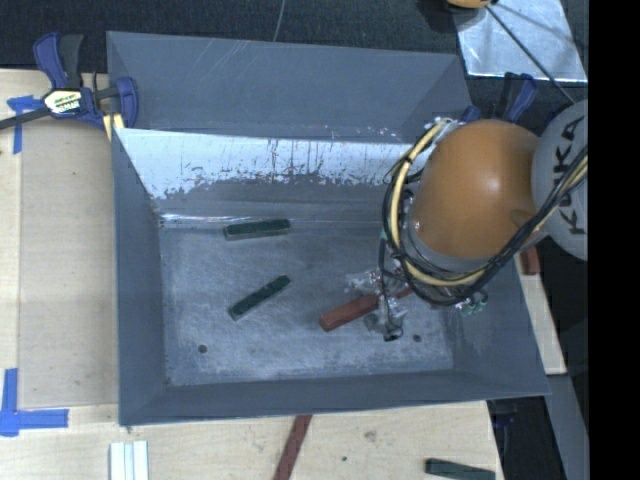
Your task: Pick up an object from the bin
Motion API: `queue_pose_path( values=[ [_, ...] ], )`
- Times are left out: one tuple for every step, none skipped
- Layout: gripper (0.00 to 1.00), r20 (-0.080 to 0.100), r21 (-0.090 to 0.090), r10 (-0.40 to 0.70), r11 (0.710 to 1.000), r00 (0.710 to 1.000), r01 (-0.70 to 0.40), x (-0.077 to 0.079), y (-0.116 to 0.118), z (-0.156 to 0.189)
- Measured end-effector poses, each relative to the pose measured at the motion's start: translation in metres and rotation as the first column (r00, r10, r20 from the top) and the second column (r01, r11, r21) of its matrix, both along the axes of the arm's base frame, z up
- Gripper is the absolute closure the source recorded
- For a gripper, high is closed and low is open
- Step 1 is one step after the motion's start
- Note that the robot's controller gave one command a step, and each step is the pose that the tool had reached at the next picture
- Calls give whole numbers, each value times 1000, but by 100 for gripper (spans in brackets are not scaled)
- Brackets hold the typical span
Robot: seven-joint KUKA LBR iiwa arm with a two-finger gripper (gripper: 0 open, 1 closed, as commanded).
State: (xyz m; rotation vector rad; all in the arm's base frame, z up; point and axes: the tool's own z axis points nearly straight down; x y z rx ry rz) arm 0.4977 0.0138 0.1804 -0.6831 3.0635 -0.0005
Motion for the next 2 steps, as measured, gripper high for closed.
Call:
queue_pose_path(
  values=[
    [100, 0, 0, -15, 1000, 1000, 15, 4, -13, 18],
    [100, 2, 1, -49, 999, 999, 49, 0, -23, 34]
  ],
)
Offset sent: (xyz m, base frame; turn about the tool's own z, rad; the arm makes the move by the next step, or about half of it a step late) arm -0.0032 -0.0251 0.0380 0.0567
